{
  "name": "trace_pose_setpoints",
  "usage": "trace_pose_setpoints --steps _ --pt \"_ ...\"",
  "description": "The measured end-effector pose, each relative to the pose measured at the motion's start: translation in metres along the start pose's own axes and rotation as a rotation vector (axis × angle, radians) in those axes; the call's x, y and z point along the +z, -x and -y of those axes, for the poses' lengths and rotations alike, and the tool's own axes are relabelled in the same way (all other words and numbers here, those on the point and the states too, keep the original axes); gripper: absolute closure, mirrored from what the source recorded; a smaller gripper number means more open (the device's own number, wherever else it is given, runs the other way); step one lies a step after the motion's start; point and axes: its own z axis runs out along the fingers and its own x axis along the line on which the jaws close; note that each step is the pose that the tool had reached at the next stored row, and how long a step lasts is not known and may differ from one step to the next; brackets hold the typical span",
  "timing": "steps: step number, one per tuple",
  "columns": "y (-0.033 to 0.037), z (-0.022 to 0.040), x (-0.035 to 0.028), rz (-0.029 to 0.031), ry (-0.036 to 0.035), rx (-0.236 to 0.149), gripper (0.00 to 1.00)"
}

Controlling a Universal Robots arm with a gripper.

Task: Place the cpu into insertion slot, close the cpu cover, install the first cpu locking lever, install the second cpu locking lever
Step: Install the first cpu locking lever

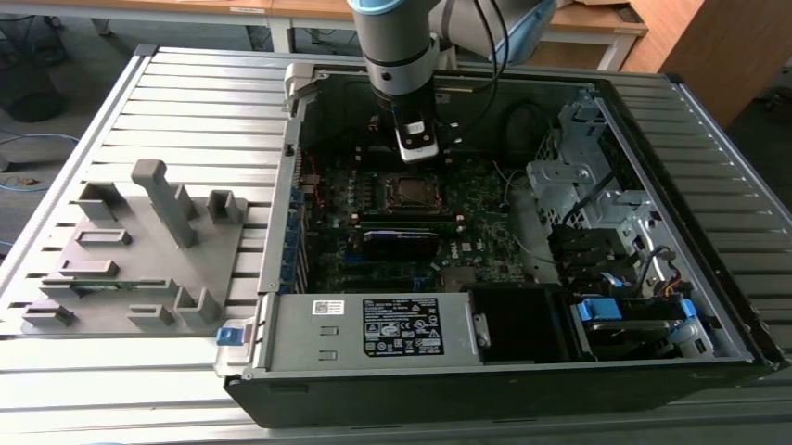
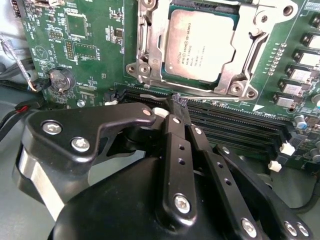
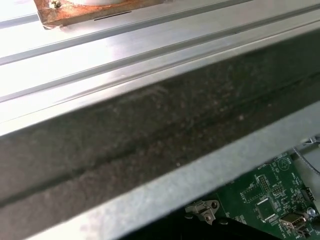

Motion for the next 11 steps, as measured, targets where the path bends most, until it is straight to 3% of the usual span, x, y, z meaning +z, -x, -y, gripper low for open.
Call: trace_pose_setpoints --steps 7,11 --pt "-0.0002 0.0003 0.0008 0.0010 -0.0006 0.000 0.89" --pt "-0.0005 0.0006 0.0022 0.0052 -0.0113 -0.003 0.89"
